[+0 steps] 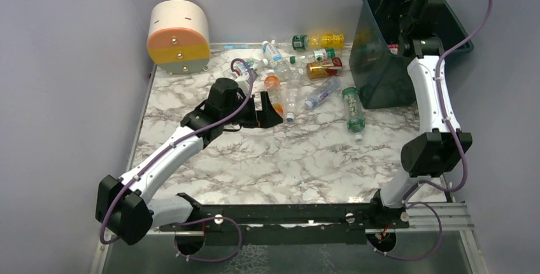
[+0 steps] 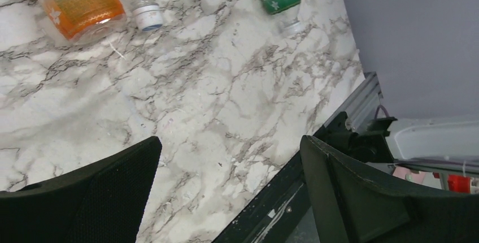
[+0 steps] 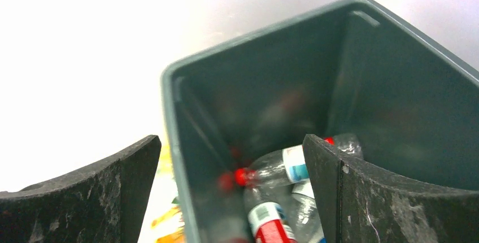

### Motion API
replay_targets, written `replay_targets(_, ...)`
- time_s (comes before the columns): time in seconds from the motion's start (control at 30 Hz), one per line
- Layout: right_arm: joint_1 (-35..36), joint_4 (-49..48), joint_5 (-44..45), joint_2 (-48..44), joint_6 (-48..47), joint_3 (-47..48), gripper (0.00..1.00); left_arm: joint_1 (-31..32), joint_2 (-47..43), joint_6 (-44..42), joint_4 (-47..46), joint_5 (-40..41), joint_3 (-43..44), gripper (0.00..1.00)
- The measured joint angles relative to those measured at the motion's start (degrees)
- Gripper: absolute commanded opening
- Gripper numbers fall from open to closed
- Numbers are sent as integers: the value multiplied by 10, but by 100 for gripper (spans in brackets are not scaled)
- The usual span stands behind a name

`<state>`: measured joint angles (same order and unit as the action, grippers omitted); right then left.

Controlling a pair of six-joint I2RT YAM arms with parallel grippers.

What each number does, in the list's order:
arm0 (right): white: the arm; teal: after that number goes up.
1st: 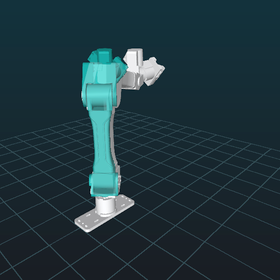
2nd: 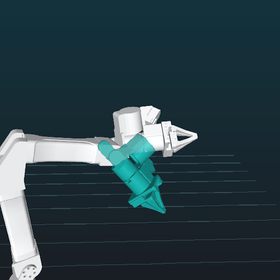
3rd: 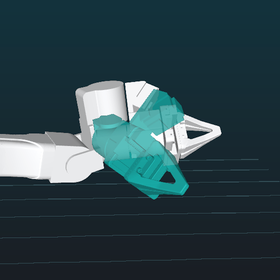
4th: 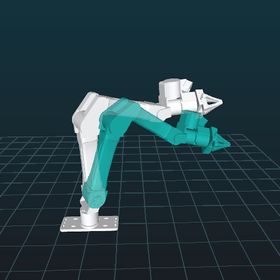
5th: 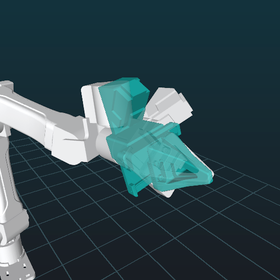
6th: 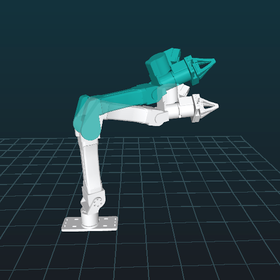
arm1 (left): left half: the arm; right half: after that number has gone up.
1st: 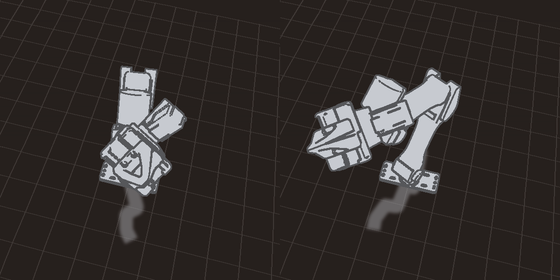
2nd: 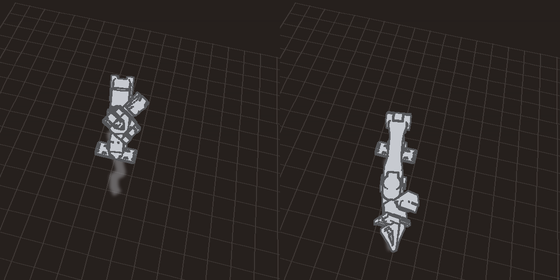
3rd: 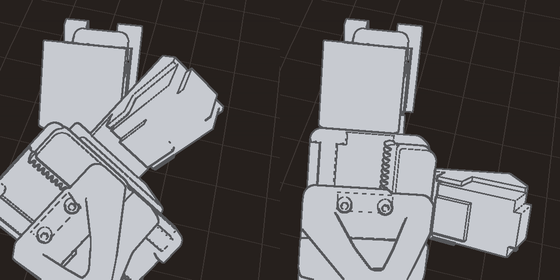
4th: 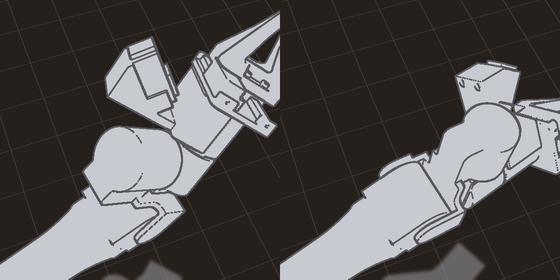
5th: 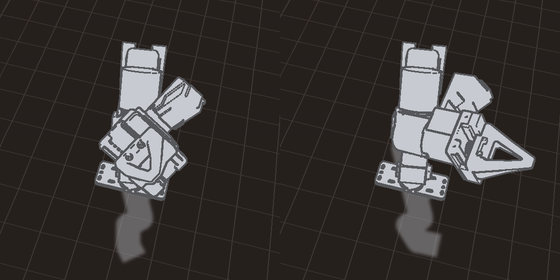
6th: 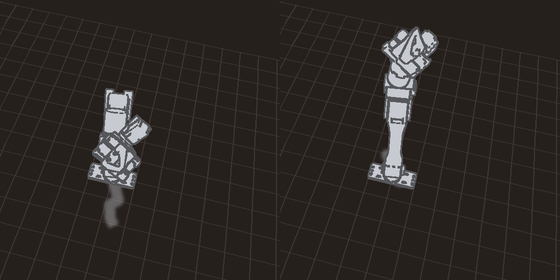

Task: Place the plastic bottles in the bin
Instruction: Place the plastic bottle in the trash bin, then pick up the plastic bottle at the center of the board.

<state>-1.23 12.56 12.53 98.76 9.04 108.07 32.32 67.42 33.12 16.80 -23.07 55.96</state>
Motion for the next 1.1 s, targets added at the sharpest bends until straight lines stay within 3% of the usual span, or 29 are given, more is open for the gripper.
replay_targets(0.37, 10, 5, -292, -130, 62, 2, 99, -1, 123, 4, 0, 81, 54, 99)
replay_targets(0.57, 78, -7, -426, -193, 100, -80, 99, -1, 219, 2, 0, 145, 115, 99)
replay_targets(0.8, 191, -8, -476, -209, 109, -207, 99, -3, 351, -9, 18, 225, 207, 99)
replay_targets(1.1, 200, -10, -480, -254, 121, -357, 99, -8, 469, -36, 50, 296, 310, 99)
